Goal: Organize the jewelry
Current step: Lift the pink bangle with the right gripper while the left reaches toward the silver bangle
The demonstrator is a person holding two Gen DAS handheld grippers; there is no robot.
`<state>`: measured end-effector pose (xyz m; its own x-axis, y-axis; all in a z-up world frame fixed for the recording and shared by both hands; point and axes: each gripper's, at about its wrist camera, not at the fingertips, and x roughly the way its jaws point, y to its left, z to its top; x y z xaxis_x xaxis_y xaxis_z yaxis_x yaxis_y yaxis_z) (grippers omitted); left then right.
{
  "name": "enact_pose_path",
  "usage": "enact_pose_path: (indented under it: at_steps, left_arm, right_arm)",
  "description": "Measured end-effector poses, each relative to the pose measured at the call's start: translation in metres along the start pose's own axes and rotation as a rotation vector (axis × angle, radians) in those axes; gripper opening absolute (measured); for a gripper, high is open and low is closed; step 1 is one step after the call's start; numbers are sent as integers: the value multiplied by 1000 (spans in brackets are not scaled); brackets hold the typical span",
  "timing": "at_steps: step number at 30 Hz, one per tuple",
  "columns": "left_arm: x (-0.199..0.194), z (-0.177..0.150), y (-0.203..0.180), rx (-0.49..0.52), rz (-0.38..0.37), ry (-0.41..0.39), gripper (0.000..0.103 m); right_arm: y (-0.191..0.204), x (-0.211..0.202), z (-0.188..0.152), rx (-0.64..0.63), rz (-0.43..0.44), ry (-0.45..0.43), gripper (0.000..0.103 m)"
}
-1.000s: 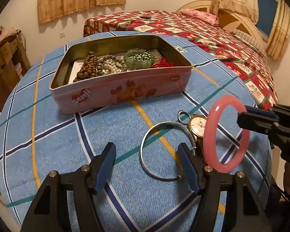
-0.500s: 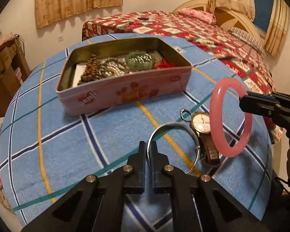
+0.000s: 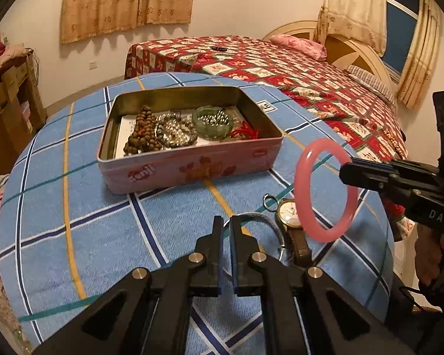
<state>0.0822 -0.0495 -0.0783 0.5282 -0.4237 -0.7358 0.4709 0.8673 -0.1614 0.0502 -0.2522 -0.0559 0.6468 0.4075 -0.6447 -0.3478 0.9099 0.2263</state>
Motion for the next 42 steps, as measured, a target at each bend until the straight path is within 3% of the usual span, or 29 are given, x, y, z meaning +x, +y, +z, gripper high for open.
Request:
enact_pose_path:
  at_steps: [11,14,16,21,24,26,27,28,29,31,34,37,42]
  left_arm:
    - [5,-8,-5,-38,-32,2,5]
    - [6,-11,-7,-20,11,11,5]
    - [11,-14,-13,48,120,49,6]
    - [12,-22,-16,81,96,61,6]
    - [11,-23,-14,45,52,48,8]
    - [12,-23,-10,10,18,42,18]
    - [12,-23,-10,25,65,49,25]
    - [12,-25,-11,40,108,49,45]
    - [12,-25,-6,13,75,50,59]
    - [7,-23,0,-34,47,25,62]
    - [-1,-20,-4,-7,90,-5,100]
    - [-2,-17,-13,22,42,5,101]
    - [14,-24,-23,78,49,72,101]
  right_arm:
    - [-9,-1,-5,23,-7,-1,13]
    - [-10,-1,-5,24,-4,1,13]
    - [-9,-1,-6,25,-4,-1,13]
    - [-8,0,-6,22,-2,0,13]
    - [-7,0,-7,22,-1,2,13]
    - [-7,0,-6,23,1,1,13]
    - [-7,0,-6,23,1,1,13]
    - [-6,-1,-6,23,-1,-1,13]
    - [-7,-1,-6,24,-1,-2,13]
    - [-8,-2,-6,25,-2,-5,13]
    - [-9,-3,-5,26,-3,-5,13]
    - [-9,-2,-4,21,0,-4,13]
    - [-11,-3,-5,19,-13,1,13]
